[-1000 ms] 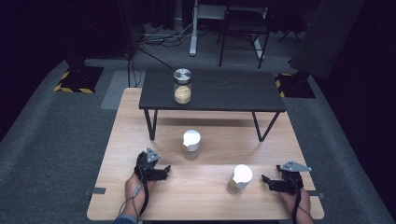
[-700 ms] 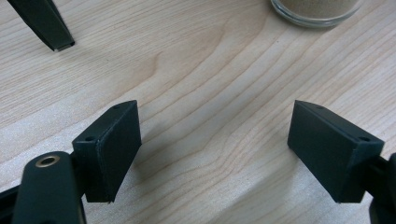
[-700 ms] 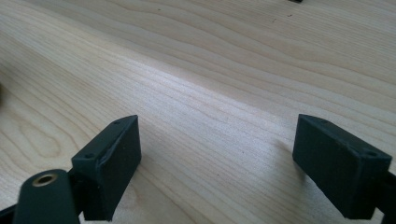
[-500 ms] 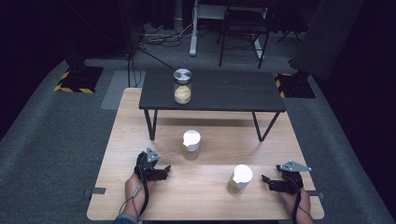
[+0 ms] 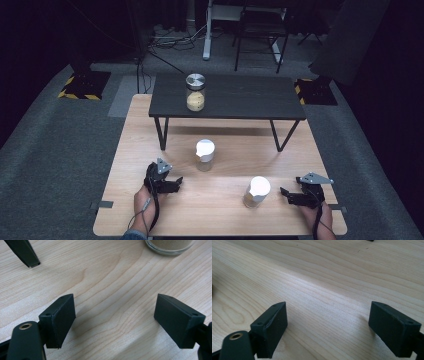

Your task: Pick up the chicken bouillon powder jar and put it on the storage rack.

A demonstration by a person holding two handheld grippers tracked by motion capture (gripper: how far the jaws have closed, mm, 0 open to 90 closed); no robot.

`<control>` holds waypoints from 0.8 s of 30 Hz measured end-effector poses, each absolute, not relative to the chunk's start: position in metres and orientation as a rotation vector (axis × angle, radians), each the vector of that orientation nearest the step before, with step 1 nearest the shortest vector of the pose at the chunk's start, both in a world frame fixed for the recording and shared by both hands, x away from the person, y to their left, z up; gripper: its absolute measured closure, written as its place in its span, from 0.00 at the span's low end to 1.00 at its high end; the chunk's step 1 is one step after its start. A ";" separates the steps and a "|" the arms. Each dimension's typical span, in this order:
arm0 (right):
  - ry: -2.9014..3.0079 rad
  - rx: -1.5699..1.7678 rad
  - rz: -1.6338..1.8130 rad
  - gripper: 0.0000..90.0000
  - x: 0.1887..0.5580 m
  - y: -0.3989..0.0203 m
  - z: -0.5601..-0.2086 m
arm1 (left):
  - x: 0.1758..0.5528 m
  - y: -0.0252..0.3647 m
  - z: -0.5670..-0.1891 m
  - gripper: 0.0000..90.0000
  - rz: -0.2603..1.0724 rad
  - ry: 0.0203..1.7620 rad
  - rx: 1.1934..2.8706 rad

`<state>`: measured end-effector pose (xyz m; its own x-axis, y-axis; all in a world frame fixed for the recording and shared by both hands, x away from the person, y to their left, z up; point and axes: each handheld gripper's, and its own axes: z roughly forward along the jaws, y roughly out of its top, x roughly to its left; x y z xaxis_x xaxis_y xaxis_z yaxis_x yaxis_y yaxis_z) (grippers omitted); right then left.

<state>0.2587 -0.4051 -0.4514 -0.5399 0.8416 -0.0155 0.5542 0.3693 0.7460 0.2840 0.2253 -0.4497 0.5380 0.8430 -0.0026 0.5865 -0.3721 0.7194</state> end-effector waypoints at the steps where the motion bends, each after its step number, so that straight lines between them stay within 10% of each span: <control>1: 2.240 1.214 0.992 0.17 0.259 -0.405 -0.451 | 0.284 0.225 -0.450 0.19 0.484 1.153 2.096; 24: 2.240 1.215 0.992 0.17 0.259 -0.405 -0.451 | 0.284 0.225 -0.450 0.18 0.488 1.157 2.097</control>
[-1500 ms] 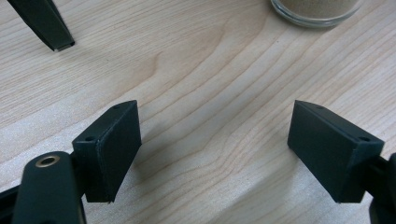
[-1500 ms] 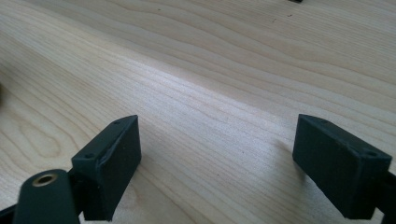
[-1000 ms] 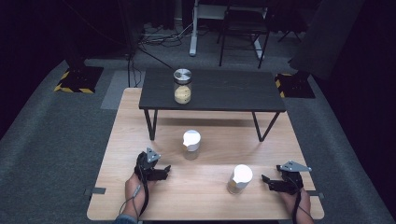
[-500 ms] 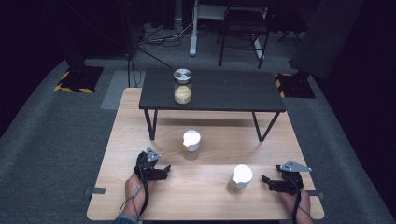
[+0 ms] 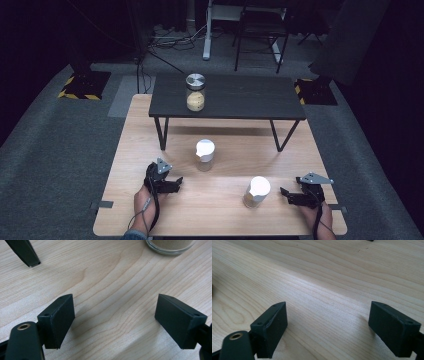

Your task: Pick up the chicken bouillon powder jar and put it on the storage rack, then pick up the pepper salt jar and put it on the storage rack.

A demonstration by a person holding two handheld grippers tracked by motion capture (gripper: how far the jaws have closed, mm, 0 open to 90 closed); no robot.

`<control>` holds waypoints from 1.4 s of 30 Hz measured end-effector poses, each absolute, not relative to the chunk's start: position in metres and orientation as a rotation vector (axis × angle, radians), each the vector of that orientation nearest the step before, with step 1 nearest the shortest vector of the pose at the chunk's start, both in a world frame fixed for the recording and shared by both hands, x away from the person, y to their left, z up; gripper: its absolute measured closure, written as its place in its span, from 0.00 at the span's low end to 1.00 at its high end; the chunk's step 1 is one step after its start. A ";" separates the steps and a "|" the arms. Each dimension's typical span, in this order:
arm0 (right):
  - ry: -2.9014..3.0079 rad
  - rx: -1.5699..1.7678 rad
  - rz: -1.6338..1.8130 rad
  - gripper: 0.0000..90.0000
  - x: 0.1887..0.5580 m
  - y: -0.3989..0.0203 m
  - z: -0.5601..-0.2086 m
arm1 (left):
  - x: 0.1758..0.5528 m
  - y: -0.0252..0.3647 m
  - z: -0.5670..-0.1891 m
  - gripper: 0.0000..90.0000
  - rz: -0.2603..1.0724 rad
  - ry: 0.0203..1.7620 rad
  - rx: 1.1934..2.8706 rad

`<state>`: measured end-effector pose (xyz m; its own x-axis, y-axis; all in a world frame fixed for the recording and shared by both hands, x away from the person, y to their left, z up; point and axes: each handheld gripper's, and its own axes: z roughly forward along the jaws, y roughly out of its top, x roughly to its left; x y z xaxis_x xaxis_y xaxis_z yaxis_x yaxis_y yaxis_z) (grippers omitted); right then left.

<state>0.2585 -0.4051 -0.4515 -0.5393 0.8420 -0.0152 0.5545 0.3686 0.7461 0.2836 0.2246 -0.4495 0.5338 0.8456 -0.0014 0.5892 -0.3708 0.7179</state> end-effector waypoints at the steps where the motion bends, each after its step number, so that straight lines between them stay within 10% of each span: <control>1: 2.240 1.215 0.992 0.17 0.259 -0.405 -0.451 | 0.283 0.224 -0.449 0.18 0.490 1.159 2.098; 42: 2.205 1.234 1.096 0.10 0.255 -0.417 -0.453 | 0.261 0.240 -0.447 0.17 0.523 1.065 1.920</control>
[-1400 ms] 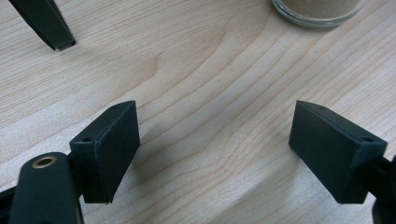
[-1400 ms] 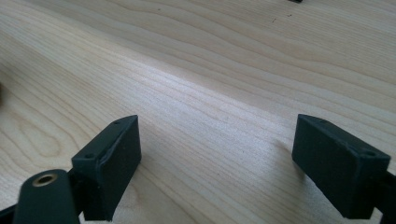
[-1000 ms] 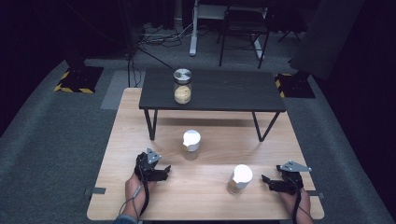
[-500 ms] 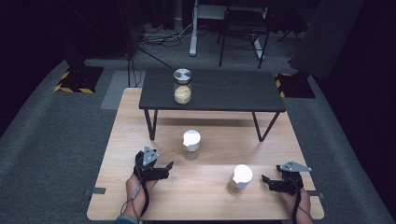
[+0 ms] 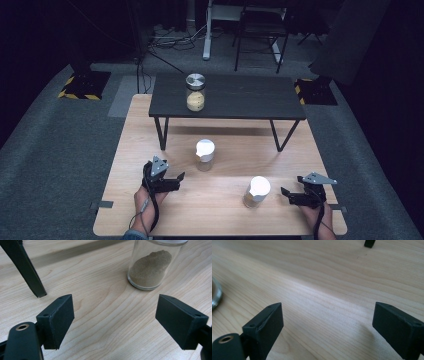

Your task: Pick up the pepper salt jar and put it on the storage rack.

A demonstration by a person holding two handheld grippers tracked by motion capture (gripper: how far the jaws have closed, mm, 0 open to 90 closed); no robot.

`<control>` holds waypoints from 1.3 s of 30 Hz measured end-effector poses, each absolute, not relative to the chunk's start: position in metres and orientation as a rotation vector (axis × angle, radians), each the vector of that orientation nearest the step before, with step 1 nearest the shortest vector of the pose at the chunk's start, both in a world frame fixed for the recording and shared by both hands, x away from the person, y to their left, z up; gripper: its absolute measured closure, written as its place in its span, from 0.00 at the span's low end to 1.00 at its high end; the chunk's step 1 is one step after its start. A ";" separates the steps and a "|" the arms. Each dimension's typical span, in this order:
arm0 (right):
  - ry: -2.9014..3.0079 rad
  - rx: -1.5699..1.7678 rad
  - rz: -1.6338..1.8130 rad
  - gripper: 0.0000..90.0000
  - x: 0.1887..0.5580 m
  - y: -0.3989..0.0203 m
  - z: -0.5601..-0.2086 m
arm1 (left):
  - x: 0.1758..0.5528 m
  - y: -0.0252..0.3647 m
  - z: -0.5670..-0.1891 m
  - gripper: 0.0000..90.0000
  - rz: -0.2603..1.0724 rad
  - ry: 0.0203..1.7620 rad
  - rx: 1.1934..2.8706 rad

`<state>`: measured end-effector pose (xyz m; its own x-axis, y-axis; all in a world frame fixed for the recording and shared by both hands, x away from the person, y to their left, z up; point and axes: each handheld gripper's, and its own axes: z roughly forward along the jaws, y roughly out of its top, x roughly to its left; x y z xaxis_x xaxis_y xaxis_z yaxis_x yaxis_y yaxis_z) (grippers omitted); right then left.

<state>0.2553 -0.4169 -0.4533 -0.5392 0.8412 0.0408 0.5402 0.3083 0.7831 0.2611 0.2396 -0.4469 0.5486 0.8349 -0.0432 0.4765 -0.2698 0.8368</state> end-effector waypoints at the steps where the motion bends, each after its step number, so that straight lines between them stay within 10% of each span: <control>1: 2.193 1.239 1.117 0.10 0.254 -0.418 -0.453 | 0.261 0.239 -0.447 0.17 0.521 1.067 1.918; 39: 2.027 0.958 1.301 0.11 0.235 -0.389 -0.367 | 0.274 0.236 -0.449 0.18 0.463 1.138 1.990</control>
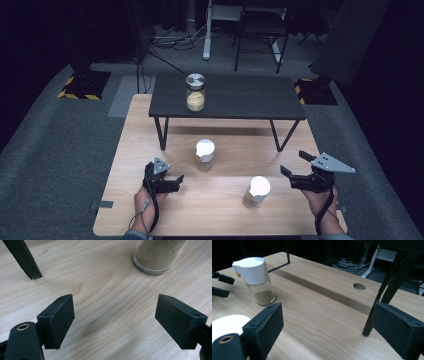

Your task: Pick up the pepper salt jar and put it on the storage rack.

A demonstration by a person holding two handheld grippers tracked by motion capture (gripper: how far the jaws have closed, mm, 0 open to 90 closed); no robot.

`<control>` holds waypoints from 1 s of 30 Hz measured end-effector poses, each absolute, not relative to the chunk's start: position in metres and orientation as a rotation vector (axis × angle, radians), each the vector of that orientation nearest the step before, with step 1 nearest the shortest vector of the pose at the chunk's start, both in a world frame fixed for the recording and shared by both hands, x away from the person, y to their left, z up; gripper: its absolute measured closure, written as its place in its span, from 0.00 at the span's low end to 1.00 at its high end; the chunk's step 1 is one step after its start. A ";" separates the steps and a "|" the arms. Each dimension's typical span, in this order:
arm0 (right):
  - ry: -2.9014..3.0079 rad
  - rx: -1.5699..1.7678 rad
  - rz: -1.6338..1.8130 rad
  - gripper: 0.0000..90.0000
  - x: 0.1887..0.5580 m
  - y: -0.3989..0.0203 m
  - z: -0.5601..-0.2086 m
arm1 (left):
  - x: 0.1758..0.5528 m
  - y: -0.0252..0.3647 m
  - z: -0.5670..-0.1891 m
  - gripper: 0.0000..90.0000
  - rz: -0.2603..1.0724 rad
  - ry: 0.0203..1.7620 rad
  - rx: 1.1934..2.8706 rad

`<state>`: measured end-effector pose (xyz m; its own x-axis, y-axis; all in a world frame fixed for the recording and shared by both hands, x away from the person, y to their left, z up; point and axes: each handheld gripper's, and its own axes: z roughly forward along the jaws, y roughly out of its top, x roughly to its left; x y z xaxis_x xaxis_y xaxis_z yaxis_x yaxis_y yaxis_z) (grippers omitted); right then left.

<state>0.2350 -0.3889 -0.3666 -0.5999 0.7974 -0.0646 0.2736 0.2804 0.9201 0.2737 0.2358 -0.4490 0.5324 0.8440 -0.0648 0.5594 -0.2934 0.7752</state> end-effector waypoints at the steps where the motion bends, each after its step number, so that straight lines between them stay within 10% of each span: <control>1: 2.026 0.956 1.304 0.11 0.235 -0.388 -0.366 | 0.274 0.236 -0.449 0.18 0.463 1.140 1.997; 30: 2.042 0.885 1.374 0.11 0.246 -0.360 -0.339 | 0.280 0.222 -0.450 0.16 0.474 1.149 2.100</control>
<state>0.2458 -0.3605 -0.3387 -0.6515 0.7562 -0.0602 0.2291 0.2718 0.9347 0.2802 0.2222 -0.4497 0.5424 0.8401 -0.0090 0.5892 -0.3728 0.7169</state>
